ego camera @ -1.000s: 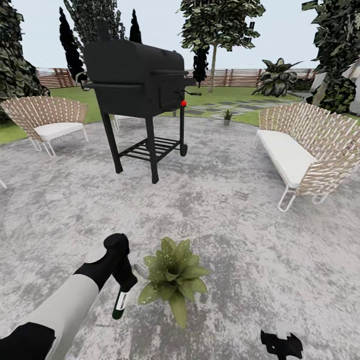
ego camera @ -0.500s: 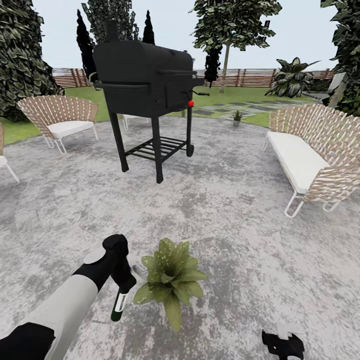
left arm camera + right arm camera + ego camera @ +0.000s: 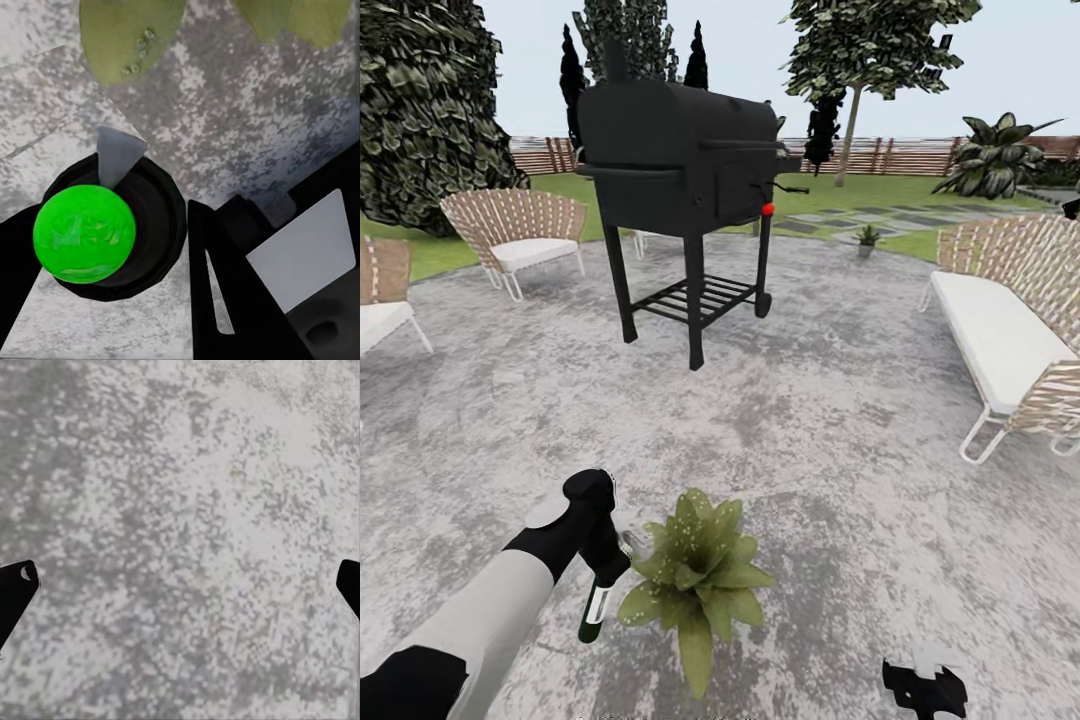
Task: Pick up the pesticide atomizer in the garden and spray insectifuge to fully cover both potted plants in the garden.
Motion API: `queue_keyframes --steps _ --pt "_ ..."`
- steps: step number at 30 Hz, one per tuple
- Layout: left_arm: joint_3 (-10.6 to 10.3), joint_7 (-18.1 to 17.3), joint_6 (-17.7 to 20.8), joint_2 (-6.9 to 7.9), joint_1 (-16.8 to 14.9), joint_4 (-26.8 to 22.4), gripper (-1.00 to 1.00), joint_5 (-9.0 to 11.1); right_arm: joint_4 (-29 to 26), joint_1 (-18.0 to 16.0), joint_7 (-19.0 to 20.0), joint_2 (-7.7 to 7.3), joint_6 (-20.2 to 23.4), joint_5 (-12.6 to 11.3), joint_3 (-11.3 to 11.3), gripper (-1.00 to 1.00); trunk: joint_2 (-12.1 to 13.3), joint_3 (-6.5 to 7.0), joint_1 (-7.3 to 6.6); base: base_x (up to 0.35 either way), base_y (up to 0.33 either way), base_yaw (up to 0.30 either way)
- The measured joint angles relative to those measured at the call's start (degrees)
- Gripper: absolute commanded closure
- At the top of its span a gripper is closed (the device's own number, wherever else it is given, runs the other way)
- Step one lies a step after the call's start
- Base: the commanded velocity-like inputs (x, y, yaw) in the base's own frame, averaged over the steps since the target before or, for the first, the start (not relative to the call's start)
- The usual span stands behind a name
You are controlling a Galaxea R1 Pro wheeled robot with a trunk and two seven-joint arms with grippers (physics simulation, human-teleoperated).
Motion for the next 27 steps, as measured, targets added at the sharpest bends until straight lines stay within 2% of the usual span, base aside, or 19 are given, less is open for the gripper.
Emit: queue_keyframes --steps 11,17,27 --pt "0.0 0.0 0.0 0.23 0.0 0.1 1.00 0.0 0.0 0.0 0.0 0.02 0.0 0.0 0.0 -1.00 0.0 0.00 -0.01 -0.004 -0.016 0.276" --pt "0.0 0.0 0.0 0.16 1.7 0.0 1.00 0.1 0.0 0.0 0.0 0.02 0.0 0.0 0.0 -1.00 0.0 0.00 -0.02 0.039 -0.244 0.276" --pt "0.1 0.0 0.0 0.16 1.9 -0.1 1.00 0.0 0.1 0.0 0.0 0.11 0.0 0.0 0.0 -1.00 0.0 -0.05 -0.02 0.085 -0.273 0.276"
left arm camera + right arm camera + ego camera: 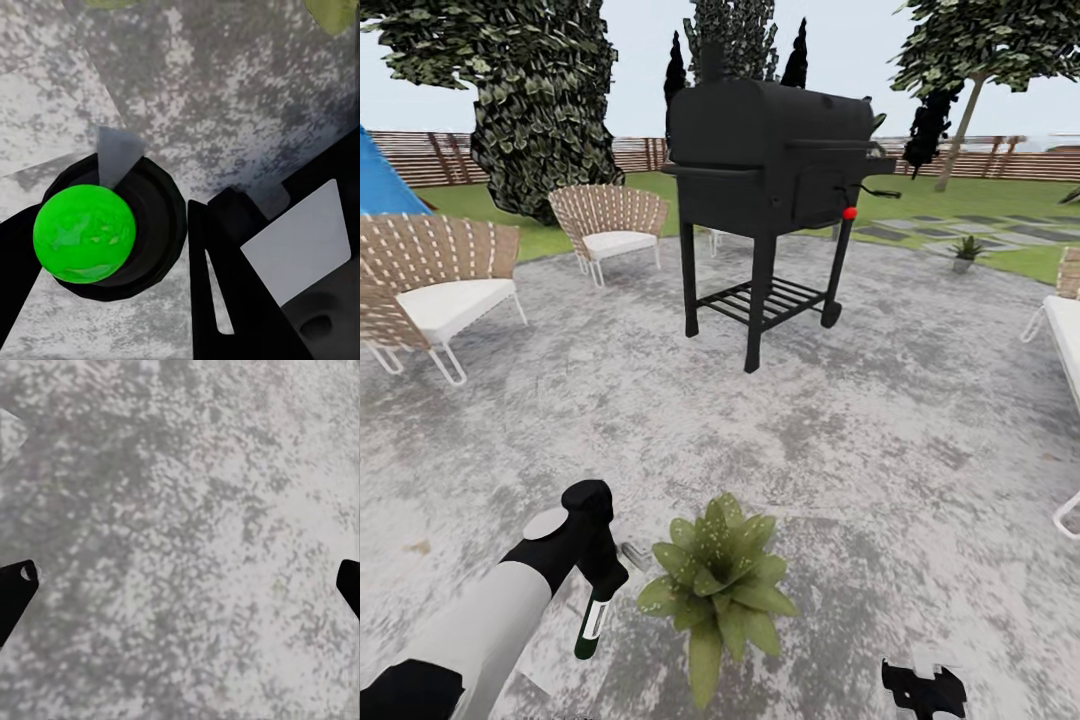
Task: Pick up the pesticide atomizer in the garden and spray insectifuge to fully cover both potted plants in the garden.
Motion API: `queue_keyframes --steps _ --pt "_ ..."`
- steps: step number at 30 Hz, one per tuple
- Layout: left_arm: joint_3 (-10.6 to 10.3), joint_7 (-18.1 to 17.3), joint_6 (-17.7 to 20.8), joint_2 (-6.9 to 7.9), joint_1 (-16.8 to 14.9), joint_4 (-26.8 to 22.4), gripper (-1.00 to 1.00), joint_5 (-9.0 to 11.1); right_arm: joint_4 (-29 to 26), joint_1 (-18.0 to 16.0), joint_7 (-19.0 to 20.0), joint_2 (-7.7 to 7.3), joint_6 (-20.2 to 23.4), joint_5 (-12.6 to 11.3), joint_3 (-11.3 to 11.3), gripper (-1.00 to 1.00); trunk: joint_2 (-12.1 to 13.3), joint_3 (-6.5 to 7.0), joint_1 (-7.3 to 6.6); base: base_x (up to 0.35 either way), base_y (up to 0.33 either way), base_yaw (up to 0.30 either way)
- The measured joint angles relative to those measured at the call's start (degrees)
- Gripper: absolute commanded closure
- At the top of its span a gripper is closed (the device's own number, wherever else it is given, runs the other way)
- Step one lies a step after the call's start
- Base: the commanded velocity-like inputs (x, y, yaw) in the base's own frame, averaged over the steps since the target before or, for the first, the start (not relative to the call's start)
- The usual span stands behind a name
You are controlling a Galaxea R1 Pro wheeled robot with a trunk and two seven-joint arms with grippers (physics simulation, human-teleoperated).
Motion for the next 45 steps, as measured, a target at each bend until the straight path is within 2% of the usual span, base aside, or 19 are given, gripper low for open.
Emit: queue_keyframes --steps 45 --pt "-0.1 0.2 0.0 0.01 0.0 -0.6 1.00 0.0 0.0 0.0 0.0 0.09 0.1 0.0 0.0 -1.00 0.0 -1.05 0.01 0.001 -0.274 0.276"
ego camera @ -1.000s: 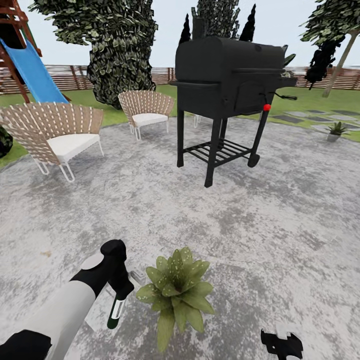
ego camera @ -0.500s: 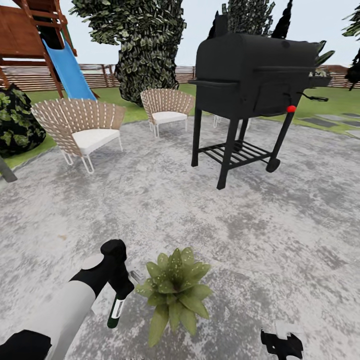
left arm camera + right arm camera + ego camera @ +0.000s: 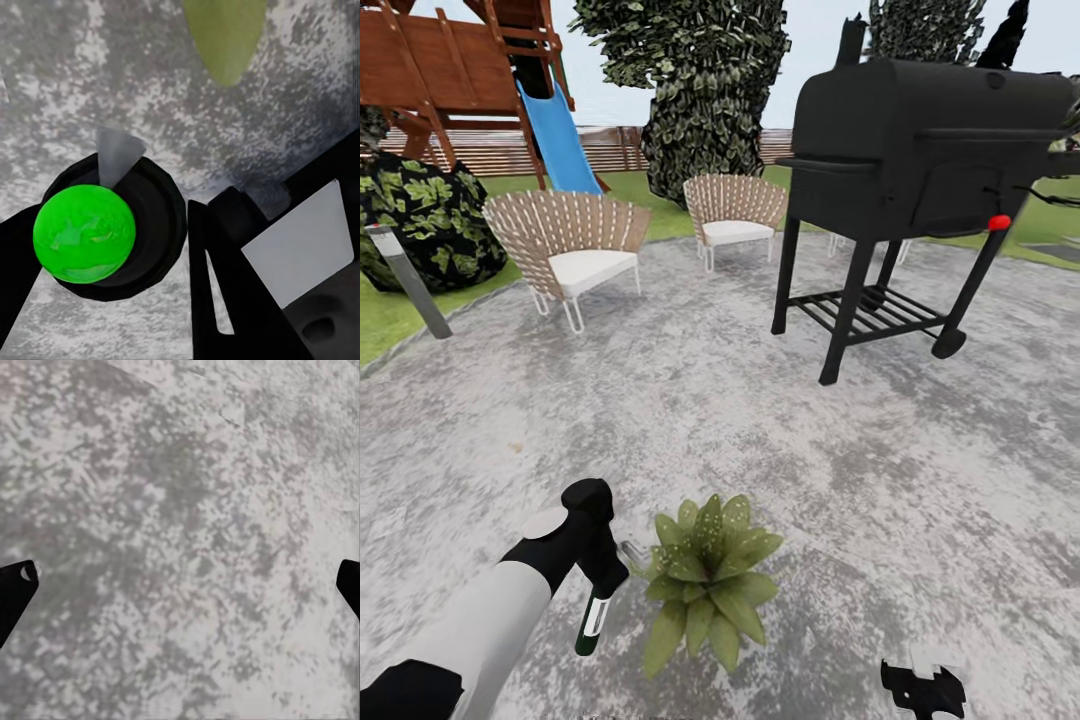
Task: Pick up the pesticide atomizer in the garden and spray insectifuge to fully cover both potted plants in the garden.
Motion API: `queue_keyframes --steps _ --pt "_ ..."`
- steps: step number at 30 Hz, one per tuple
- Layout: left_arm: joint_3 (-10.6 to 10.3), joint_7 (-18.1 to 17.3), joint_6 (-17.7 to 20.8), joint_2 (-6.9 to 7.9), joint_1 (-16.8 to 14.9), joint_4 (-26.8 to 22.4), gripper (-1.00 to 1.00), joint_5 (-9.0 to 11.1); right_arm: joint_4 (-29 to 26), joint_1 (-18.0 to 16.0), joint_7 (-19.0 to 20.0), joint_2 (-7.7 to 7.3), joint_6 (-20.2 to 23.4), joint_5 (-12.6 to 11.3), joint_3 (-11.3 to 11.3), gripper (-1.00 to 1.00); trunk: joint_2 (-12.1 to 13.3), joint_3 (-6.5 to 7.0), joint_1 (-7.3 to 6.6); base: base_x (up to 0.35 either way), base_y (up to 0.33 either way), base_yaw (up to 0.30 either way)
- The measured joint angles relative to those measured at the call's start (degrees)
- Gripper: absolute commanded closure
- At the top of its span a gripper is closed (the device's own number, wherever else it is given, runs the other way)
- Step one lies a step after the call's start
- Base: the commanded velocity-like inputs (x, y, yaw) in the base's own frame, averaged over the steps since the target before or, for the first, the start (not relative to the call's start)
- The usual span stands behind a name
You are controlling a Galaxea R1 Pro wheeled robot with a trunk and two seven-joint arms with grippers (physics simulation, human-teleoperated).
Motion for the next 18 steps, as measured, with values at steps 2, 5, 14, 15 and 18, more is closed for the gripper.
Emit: queue_keyframes --steps 2,5,14,15,18 --pt "0.0 0.0 0.1 0.06 0.0 0.0 1.00 0.0 0.0 0.0 0.0 0.00 0.0 0.0 0.0 -1.00 0.0 -0.05 0.01 -0.068 -0.274 0.276" --pt "0.0 0.0 0.1 0.07 0.0 0.0 1.00 0.0 -0.1 0.0 0.0 0.00 0.0 0.0 0.0 -1.00 0.0 -0.12 0.01 -0.100 -0.274 0.276" --pt "0.0 0.0 0.0 0.03 -0.1 0.0 1.00 0.0 -0.1 0.0 0.0 0.00 0.0 0.0 0.0 -1.00 0.0 -0.33 0.00 -0.065 -0.274 0.276" --pt "0.0 -0.1 0.1 0.06 -0.1 0.0 1.00 0.0 -0.1 0.0 0.0 0.00 0.0 0.0 0.0 -1.00 0.0 -0.35 0.00 -0.002 -0.275 0.276" --pt "0.0 0.0 0.1 0.07 -0.1 0.0 1.00 0.0 -0.1 0.0 0.0 -0.02 0.0 0.0 0.0 -1.00 0.0 -0.42 0.00 -0.001 -0.275 0.270"
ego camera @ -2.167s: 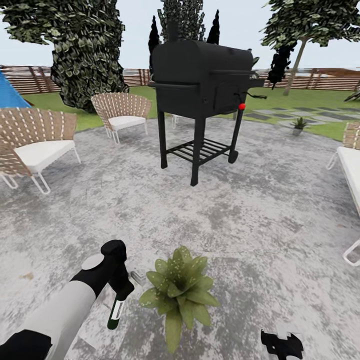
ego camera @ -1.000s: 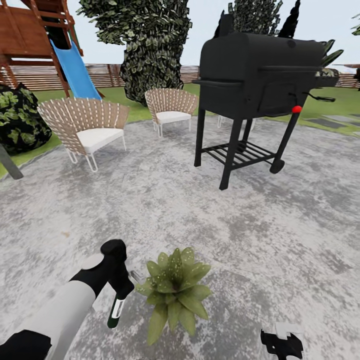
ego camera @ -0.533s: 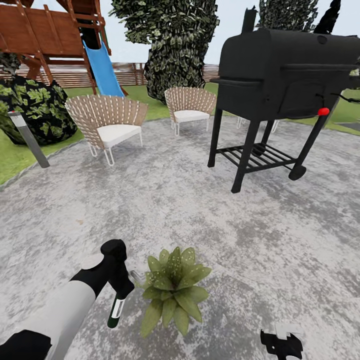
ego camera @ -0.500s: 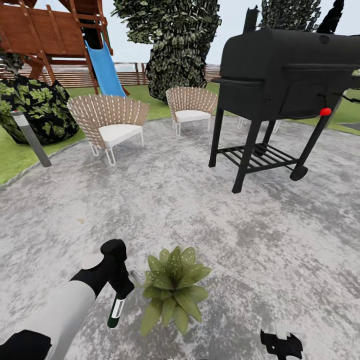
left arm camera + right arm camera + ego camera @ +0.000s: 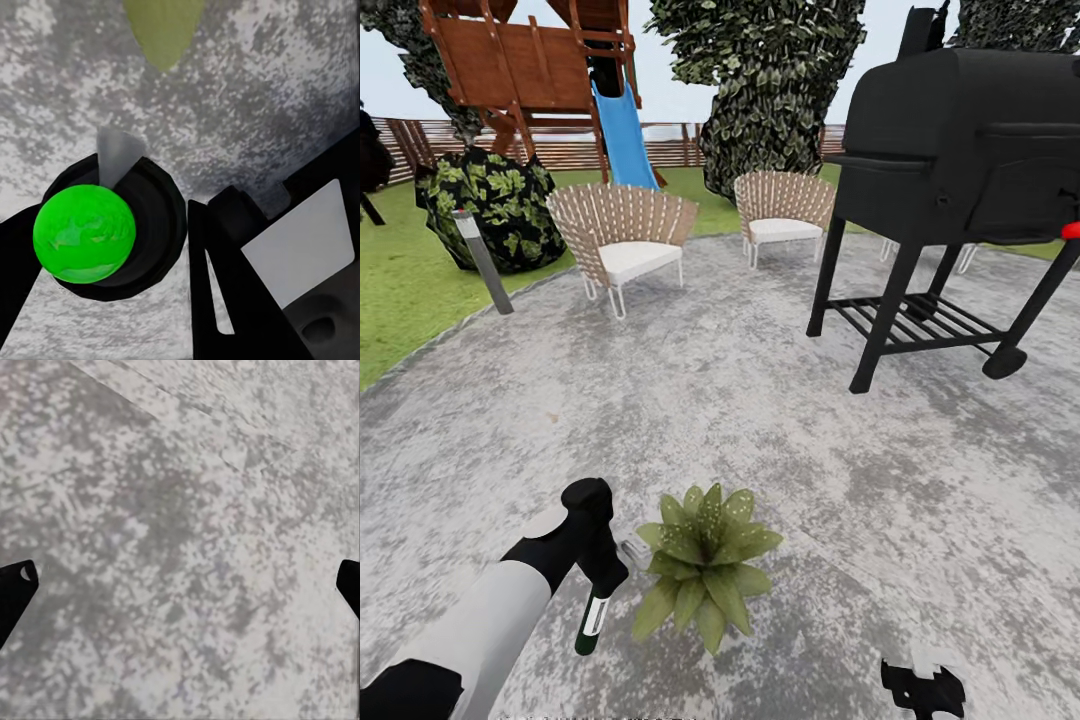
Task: Pick up the pesticide atomizer in the garden and spray insectifuge to fully cover both potted plants in the garden.
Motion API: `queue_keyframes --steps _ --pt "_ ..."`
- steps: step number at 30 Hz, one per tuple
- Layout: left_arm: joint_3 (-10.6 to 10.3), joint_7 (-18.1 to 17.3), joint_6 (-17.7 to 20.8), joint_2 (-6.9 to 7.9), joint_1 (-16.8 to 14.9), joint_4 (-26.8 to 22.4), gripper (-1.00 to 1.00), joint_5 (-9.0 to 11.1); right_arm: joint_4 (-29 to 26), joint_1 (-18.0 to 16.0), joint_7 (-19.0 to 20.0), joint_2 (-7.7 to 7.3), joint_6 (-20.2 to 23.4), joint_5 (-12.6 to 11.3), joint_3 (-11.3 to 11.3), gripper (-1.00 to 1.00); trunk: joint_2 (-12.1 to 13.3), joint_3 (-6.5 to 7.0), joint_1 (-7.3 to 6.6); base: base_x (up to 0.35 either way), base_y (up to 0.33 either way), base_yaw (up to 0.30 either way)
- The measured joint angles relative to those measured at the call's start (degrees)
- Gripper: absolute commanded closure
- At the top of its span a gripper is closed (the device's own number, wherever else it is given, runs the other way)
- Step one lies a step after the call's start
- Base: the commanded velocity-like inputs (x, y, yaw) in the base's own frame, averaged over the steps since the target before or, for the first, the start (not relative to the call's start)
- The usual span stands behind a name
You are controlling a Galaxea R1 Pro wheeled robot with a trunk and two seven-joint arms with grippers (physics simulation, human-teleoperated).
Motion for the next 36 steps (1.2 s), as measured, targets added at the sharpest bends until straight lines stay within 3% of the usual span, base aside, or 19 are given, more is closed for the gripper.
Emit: queue_keyframes --steps 7,16,18,21,22,23,28,31,34,36 --pt "0.3 -0.1 0.1 1.58 -0.1 0.0 1.00 -0.1 0.3 0.1 0.1 -0.50 0.1 0.3 0.1 -1.00 0.0 -0.06 0.00 0.000 -0.244 0.056" --pt "1.6 -0.6 0.3 1.33 -1.3 1.2 1.00 0.1 -0.1 0.0 0.3 0.09 0.2 1.0 0.0 -1.00 0.0 -0.06 0.00 0.000 -0.015 0.000" --pt "1.6 -0.6 0.7 0.92 -2.8 3.9 1.00 0.1 -0.1 0.0 0.3 0.13 0.2 1.0 0.0 -1.00 0.0 -0.06 0.00 0.000 0.000 0.000" --pt "1.7 -0.8 1.0 0.54 -7.3 13.4 1.00 0.6 -0.1 0.0 0.4 -0.24 0.2 1.0 -0.1 -1.00 0.0 -0.06 0.00 0.000 0.000 0.000" --pt "1.7 -0.9 1.0 0.53 -7.5 13.8 1.00 0.7 -0.1 0.0 0.3 -0.32 0.2 1.1 -0.1 -1.00 0.0 -0.06 0.00 0.000 0.000 0.000" --pt "1.6 -0.8 0.5 1.48 -6.6 14.1 1.00 0.6 0.1 0.0 0.3 0.07 0.1 1.1 0.0 -1.00 0.0 -0.06 0.00 0.000 0.000 0.000" --pt "1.5 -0.8 -0.3 2.11 -6.5 14.2 1.00 0.4 0.2 0.0 0.2 0.15 0.1 1.1 0.0 -1.00 0.0 -0.06 0.00 0.000 0.000 0.000" --pt "1.5 -0.5 -0.8 3.93 -5.1 14.0 1.00 0.7 0.3 0.0 0.1 0.16 0.1 1.1 0.0 -1.00 0.0 -0.06 0.00 0.000 0.000 0.000" --pt "1.7 -0.5 -1.0 4.01 -4.7 13.4 1.00 0.8 0.3 0.0 0.2 0.17 0.1 1.1 0.0 -1.00 0.0 -0.06 0.00 0.000 0.000 0.011" --pt "1.6 -0.8 -0.8 3.07 -4.7 12.5 1.00 0.9 0.3 0.0 0.1 0.25 0.1 1.1 0.0 -1.00 0.0 -0.06 0.00 0.000 0.000 0.157"
